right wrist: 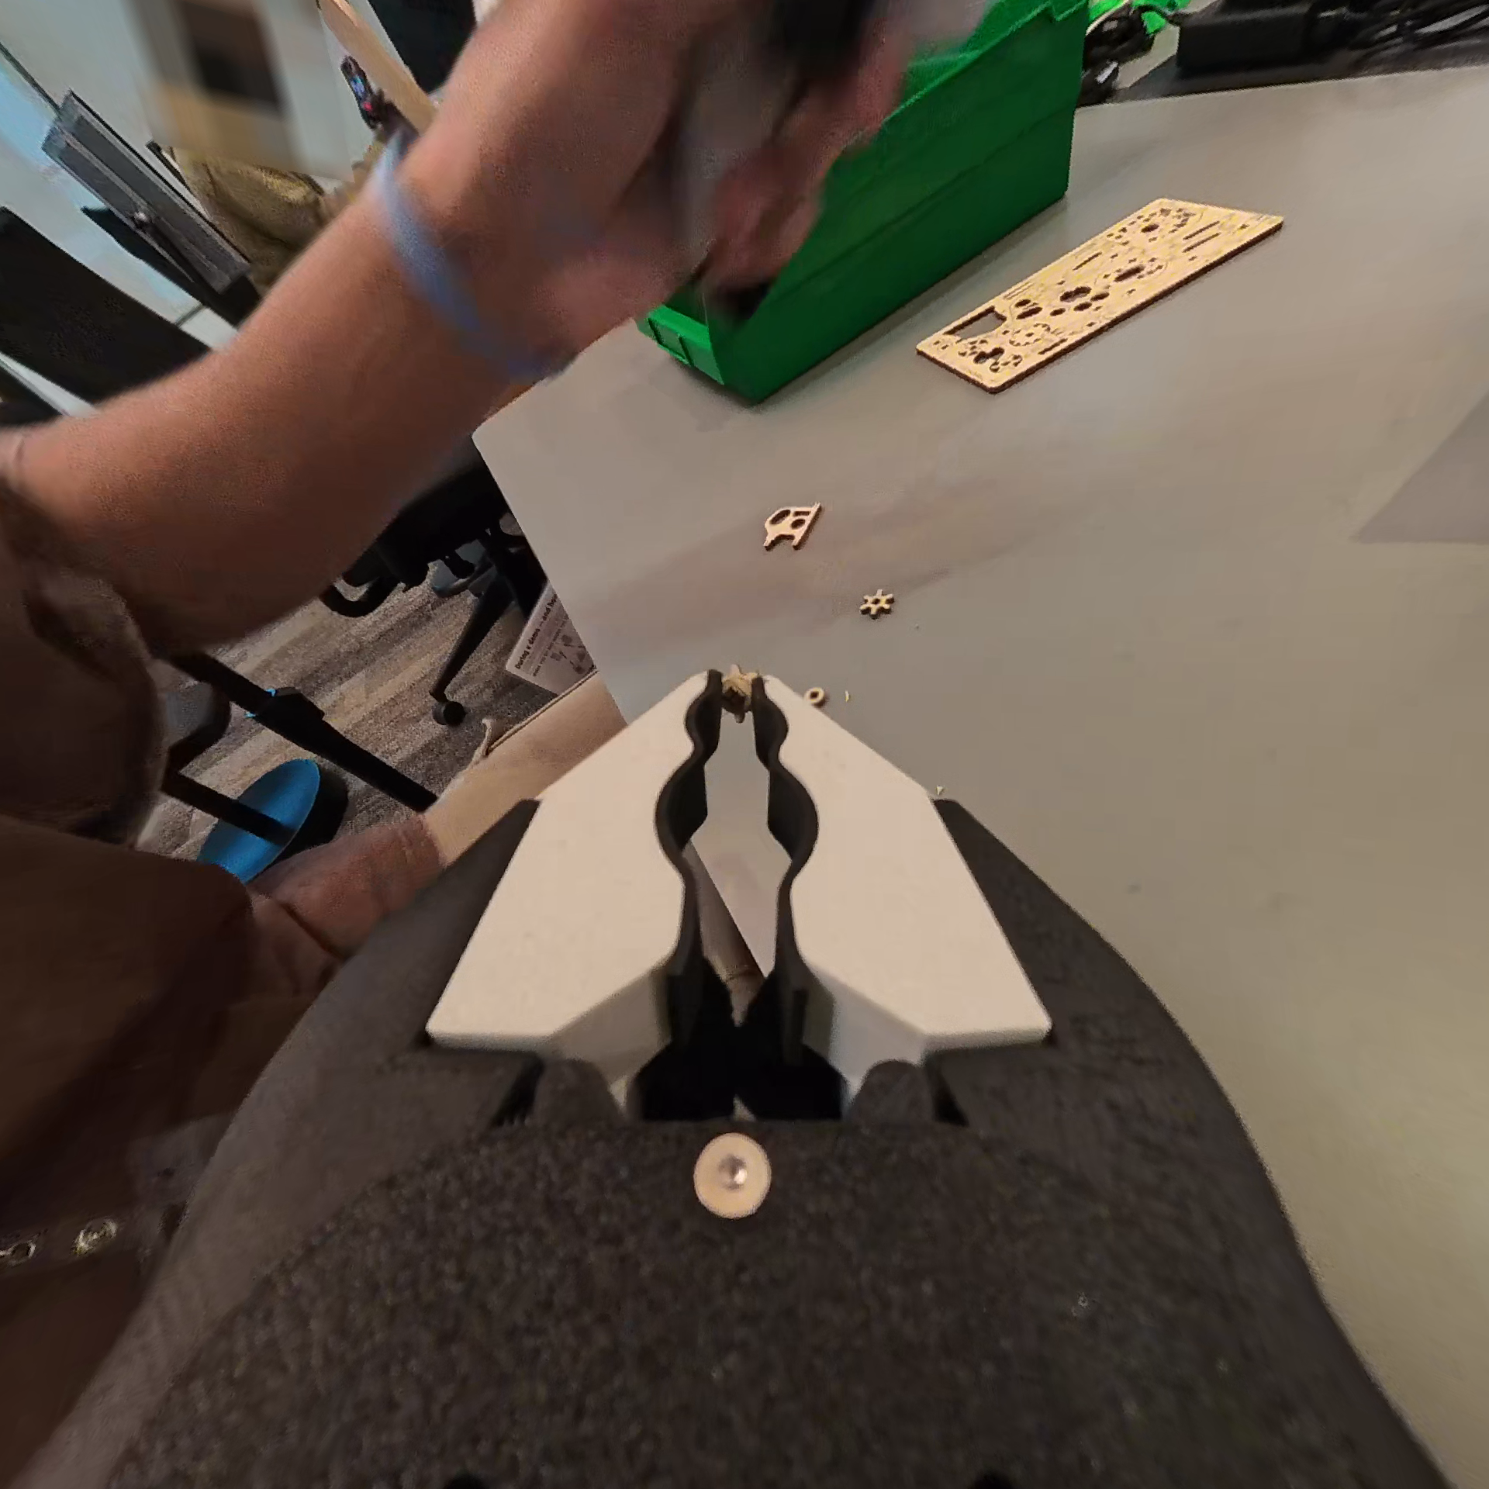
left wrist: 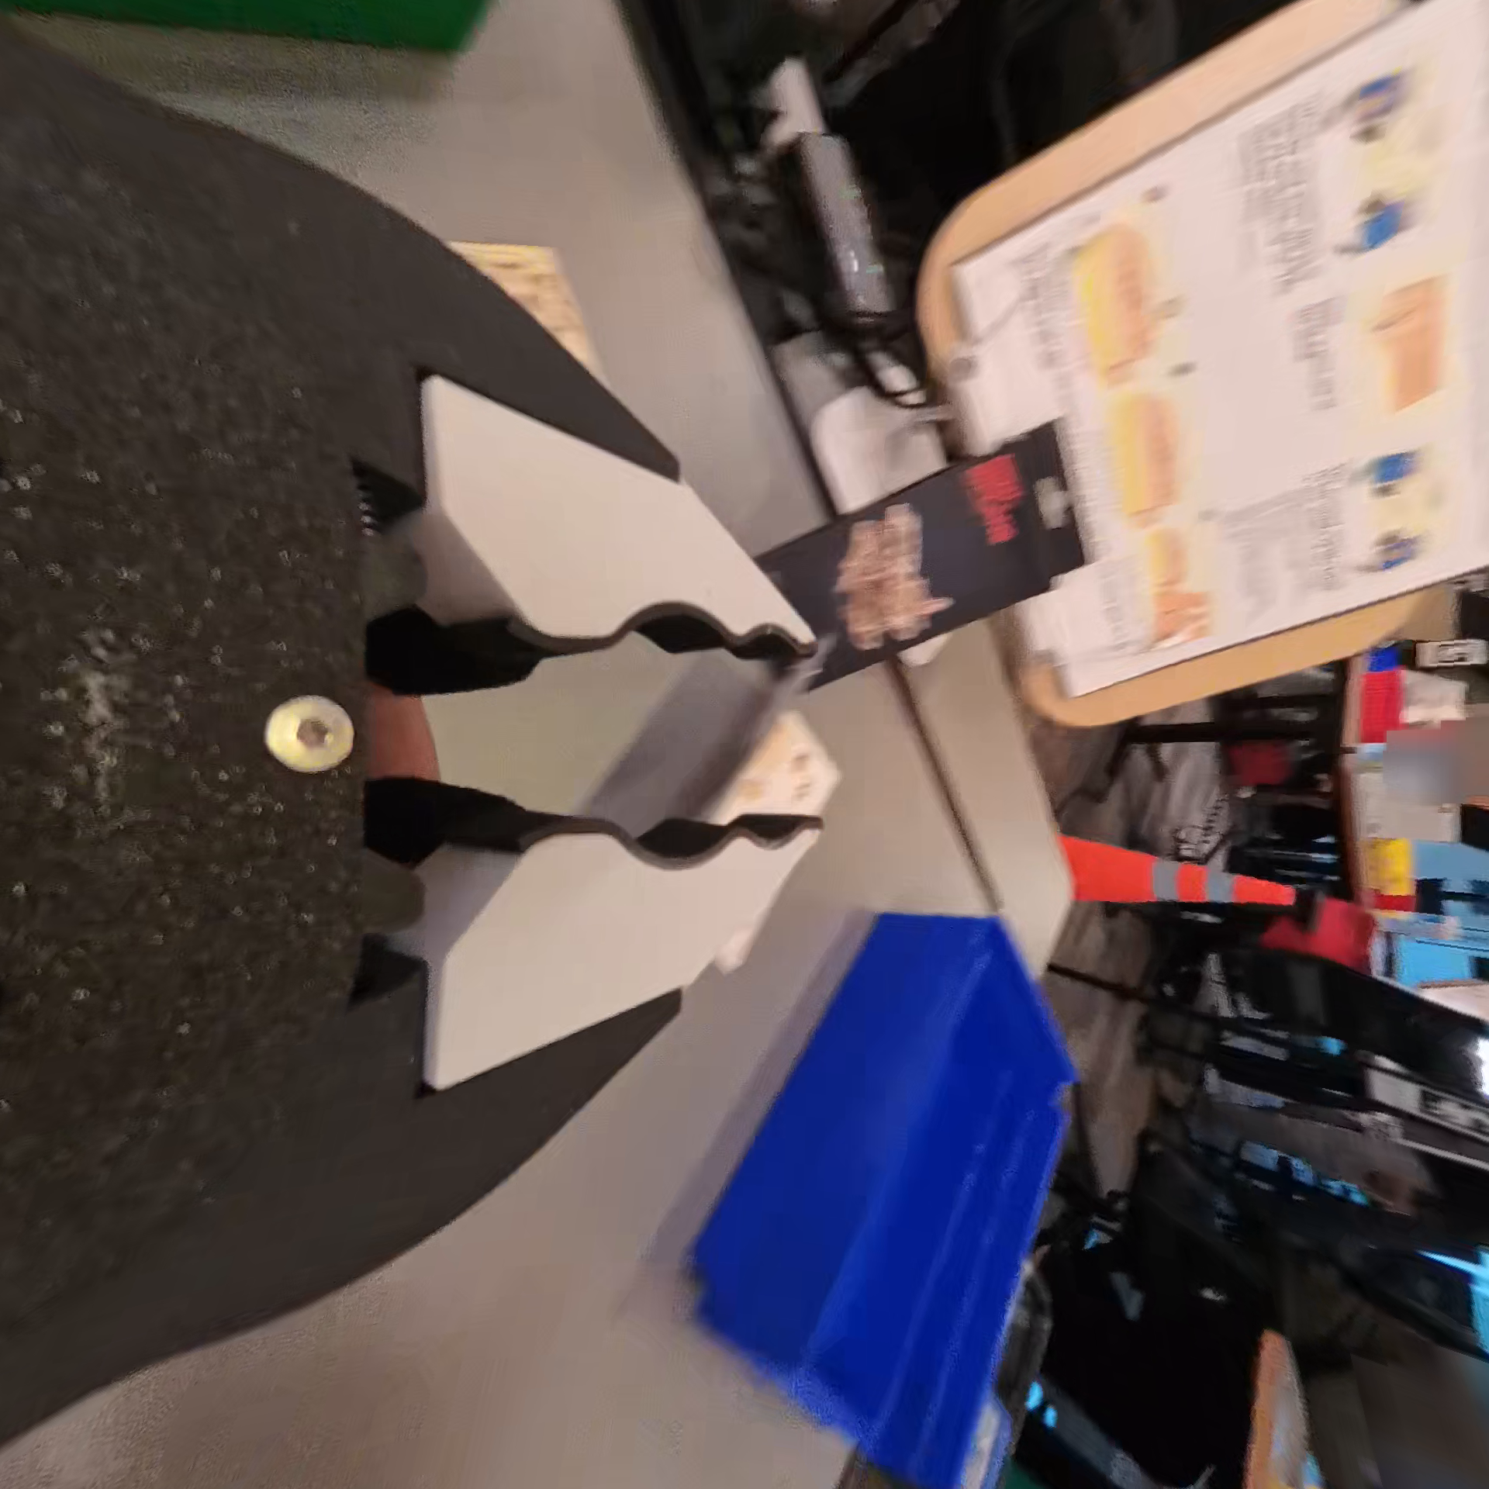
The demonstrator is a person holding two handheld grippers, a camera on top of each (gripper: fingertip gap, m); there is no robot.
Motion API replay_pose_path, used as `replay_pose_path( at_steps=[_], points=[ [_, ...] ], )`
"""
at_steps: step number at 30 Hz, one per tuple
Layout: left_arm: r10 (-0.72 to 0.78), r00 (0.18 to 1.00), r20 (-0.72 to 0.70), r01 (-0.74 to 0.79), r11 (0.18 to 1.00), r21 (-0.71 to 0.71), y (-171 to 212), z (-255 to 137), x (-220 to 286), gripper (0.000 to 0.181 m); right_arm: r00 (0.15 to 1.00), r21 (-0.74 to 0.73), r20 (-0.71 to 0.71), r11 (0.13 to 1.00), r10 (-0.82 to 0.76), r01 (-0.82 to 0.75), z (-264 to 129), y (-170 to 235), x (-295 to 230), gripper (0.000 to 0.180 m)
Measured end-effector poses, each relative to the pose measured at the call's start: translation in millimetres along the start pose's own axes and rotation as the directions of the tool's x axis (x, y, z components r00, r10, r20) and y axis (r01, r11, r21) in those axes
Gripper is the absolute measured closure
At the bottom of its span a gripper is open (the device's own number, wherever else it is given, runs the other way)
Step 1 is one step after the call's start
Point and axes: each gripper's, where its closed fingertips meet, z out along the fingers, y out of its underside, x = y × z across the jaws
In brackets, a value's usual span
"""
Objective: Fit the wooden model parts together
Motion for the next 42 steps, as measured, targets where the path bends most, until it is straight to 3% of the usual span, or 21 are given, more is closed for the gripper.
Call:
replay_pose_path(
  at_steps=[3, 6, 8, 11, 14, 18, 20, 25, 29, 32, 35, 39, 42],
  points=[
    [0.022, 0.999, 0.050, -0.020, 0.998, -0.051, 59.4, -83.3, 15.1, 0.151, 1.000, 0.006, -0.007, 1.000, 0.002, -0.002, -1.6, 0.4, 2.4, 0.173],
    [0.162, 0.969, 0.186, -0.144, 0.983, -0.110, 91.3, -145.0, -2.0, 0.152, 1.000, 0.002, 0.000, 1.000, 0.028, -0.028, -0.9, 1.0, 3.9, 0.173],
    [0.215, 0.962, 0.168, -0.205, 0.976, -0.072, 89.0, -165.1, 0.4, 0.170, 0.999, 0.014, 0.008, 0.999, 0.038, -0.038, -0.6, -0.6, 3.2, 0.173],
    [0.249, 0.967, 0.050, -0.245, 0.967, -0.066, 79.9, -155.4, 14.0, 0.181, 0.999, -0.007, -0.003, 0.999, 0.033, -0.033, 1.6, 3.2, 6.6, 0.173],
    [0.364, 0.930, -0.049, -0.364, 0.931, -0.002, 53.9, -109.2, 20.3, 0.181, 0.999, -0.005, -0.015, 0.999, 0.033, -0.033, -0.8, 1.4, 9.4, 0.173],
    [0.673, 0.695, -0.253, -0.691, 0.723, 0.022, 18.2, -0.4, 36.9, 0.181, 0.999, -0.013, -0.021, 0.999, 0.040, -0.040, -2.1, 4.0, 14.4, 0.173],
    [0.704, 0.630, -0.328, -0.730, 0.681, 0.058, -4.0, 66.5, 40.2, 0.181, 0.999, -0.020, -0.022, 0.999, 0.047, -0.047, -1.8, 4.6, 16.3, 0.173],
    [0.685, 0.620, -0.383, -0.733, 0.679, 0.029, -63.2, 237.4, 11.3, 0.181, 0.998, -0.033, -0.033, 0.998, 0.057, -0.058, -7.7, 13.0, 19.6, 0.173],
    [0.677, 0.660, -0.326, -0.724, 0.689, -0.032, -97.7, 337.8, -31.2, 0.181, 0.994, -0.034, -0.071, 0.996, 0.077, -0.080, -17.7, 21.8, 31.1, 0.173],
    [0.680, 0.672, -0.292, -0.723, 0.688, -0.059, -107.6, 370.1, -55.5, 0.181, 0.991, -0.035, -0.089, 0.994, 0.100, -0.103, -22.3, 24.5, 44.5, 0.173],
    [0.685, 0.675, -0.275, -0.721, 0.692, -0.046, -111.2, 378.3, -63.5, 0.181, 0.988, -0.020, -0.081, 0.991, 0.129, -0.131, -25.4, 20.8, 54.0, 0.173],
    [0.720, 0.654, -0.233, -0.746, 0.664, -0.041, -110.9, 370.1, -60.1, 0.181, 0.986, -0.014, -0.080, 0.989, 0.145, -0.146, -31.1, 18.8, 57.0, 0.173],
    [0.720, 0.642, -0.263, -0.749, 0.662, -0.018, -98.9, 342.6, -37.8, 0.181, 0.986, 0.008, -0.077, 0.989, 0.146, -0.145, -34.8, 13.6, 50.9, 0.173]
  ],
)
